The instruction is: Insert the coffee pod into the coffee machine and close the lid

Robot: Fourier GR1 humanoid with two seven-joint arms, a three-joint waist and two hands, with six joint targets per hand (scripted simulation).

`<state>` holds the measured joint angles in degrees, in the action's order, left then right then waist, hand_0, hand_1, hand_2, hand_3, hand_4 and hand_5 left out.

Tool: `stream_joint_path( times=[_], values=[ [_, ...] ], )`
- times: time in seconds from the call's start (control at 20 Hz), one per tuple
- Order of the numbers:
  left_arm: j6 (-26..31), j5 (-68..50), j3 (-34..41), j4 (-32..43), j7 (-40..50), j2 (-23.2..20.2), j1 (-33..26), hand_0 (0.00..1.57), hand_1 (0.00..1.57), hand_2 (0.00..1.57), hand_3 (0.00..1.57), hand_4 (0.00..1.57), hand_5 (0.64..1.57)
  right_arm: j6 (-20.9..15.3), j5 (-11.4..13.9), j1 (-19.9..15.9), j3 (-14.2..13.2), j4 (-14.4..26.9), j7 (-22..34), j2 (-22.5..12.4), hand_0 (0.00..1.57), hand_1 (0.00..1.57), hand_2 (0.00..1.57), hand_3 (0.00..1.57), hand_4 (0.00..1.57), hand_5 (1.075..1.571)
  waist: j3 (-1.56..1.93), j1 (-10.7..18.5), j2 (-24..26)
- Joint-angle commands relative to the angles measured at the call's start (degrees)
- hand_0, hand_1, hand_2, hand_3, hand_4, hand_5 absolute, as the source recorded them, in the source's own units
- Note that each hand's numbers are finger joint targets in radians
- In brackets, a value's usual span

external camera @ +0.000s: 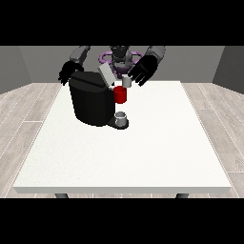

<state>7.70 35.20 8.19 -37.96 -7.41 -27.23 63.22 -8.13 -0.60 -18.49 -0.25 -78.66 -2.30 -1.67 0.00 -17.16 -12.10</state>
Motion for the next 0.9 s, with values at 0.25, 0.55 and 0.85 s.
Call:
stream_joint_path(
  times=[0.25, 0.55, 0.85],
  values=[
    [-1.5, 1.1, -0.3, 1.0, 1.0, 2.1, 2.5, 1.31, 1.31, 1.33, 1.24, 0.49, 1.571, -0.5, -0.1, -2.0, -0.3, -1.4, 2.5, -1.3, 0.00, 0.00, 0.00, 0.00, 0.53, 1.571, 0.00, -0.8, -1.8],
    [1.4, 1.3, -1.4, 0.7, 2.3, 3.4, 3.3, 1.32, 1.32, 1.33, 1.23, 0.51, 1.571, -3.7, -0.1, -0.6, -1.8, 1.4, -1.5, 1.3, 0.00, 0.00, 0.00, 0.00, 0.51, 1.571, 0.02, 1.5, -1.0],
    [1.2, 1.7, -0.8, 1.5, 0.2, 1.7, 4.2, 1.18, 1.18, 1.25, 1.18, 0.50, 1.571, -0.7, -1.3, 0.5, -1.5, -0.4, -0.9, -1.1, 0.00, 0.00, 0.00, 0.00, 0.51, 1.571, 0.02, -0.2, -2.4]
  ],
)
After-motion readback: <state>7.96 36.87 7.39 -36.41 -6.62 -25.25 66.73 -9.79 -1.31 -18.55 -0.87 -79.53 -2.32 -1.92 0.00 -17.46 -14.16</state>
